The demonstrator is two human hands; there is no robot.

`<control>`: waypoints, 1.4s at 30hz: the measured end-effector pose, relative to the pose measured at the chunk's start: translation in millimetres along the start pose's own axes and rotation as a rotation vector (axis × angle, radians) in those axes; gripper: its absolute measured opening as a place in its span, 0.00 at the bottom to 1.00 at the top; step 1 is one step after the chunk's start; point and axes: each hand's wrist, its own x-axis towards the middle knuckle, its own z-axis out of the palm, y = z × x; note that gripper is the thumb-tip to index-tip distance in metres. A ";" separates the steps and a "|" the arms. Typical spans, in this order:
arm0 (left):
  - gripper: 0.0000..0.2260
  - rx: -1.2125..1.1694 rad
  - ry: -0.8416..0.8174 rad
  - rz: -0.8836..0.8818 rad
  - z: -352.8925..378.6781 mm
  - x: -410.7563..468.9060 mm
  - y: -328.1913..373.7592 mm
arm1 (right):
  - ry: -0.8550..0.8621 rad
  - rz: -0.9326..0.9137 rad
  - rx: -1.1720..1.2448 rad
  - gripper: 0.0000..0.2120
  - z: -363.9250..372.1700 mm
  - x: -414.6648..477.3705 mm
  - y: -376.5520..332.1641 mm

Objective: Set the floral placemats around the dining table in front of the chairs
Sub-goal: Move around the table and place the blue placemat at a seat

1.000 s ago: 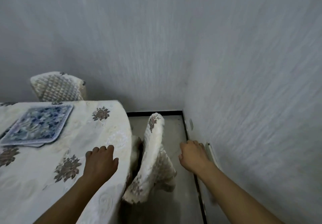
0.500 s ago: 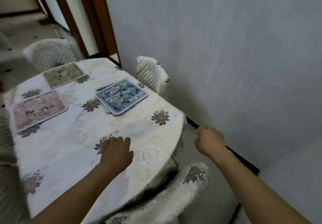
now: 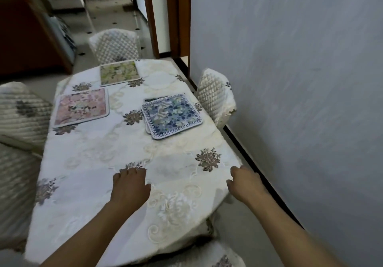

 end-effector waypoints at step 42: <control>0.14 -0.201 -0.011 -0.612 -22.2 308.5 250.9 | 0.010 -0.800 -0.014 0.12 -126.8 480.4 136.5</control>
